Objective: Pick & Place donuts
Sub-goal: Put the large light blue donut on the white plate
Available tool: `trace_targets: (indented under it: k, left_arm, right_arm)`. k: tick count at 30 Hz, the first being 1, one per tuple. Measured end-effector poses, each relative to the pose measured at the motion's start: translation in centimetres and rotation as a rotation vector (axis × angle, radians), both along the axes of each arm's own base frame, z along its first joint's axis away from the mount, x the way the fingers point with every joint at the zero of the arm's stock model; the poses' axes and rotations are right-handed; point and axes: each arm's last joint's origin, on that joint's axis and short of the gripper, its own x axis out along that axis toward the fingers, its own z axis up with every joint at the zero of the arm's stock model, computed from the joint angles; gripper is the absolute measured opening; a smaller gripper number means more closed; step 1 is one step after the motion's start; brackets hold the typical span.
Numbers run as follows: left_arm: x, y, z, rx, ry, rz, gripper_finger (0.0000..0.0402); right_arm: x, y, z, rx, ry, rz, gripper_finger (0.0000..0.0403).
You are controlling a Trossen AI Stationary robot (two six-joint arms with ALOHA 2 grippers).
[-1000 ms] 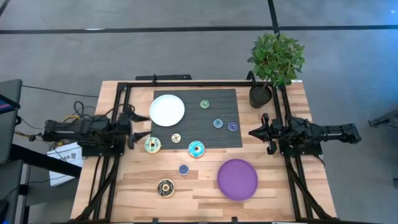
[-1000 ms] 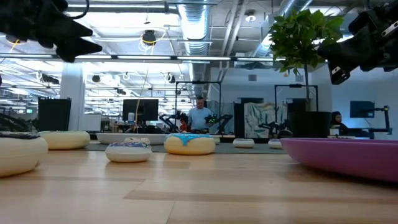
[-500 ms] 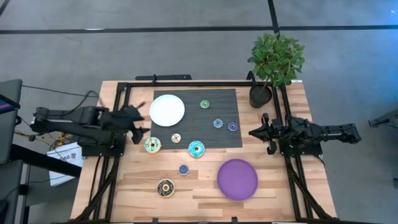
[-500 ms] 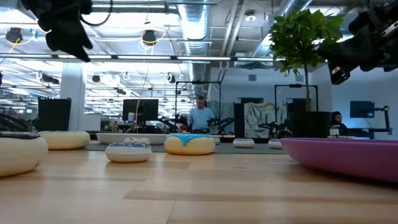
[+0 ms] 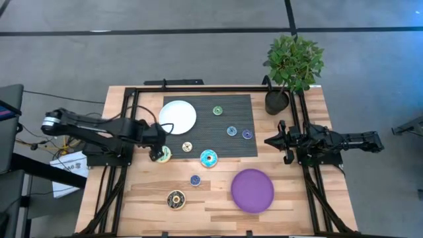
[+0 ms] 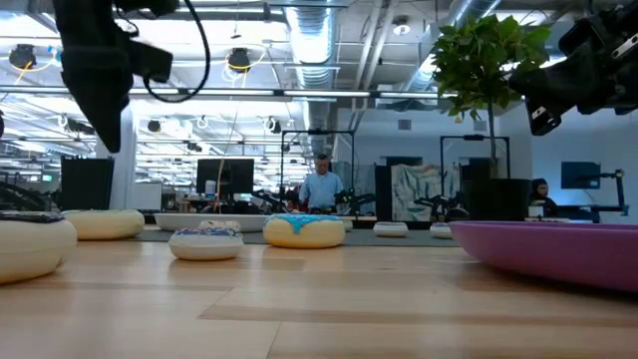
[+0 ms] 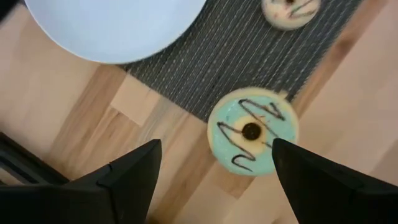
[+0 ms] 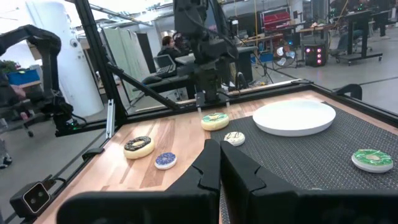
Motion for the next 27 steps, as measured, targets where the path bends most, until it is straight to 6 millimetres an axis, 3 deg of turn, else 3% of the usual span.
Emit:
trace_targets:
  k: [17, 27]
  left_arm:
    - [3.8, 0.0, -4.8, 0.003, 0.239, -0.189, 0.0300]
    - [2.7, 0.3, -7.6, -0.018, 0.291, -0.180, 0.0300]
  right_arm:
    - [0.0, 0.0, 0.0, 0.000, 0.000, 0.000, 0.0000]
    - [0.0, 0.0, 0.0, 0.000, 0.000, 0.000, 0.0000]
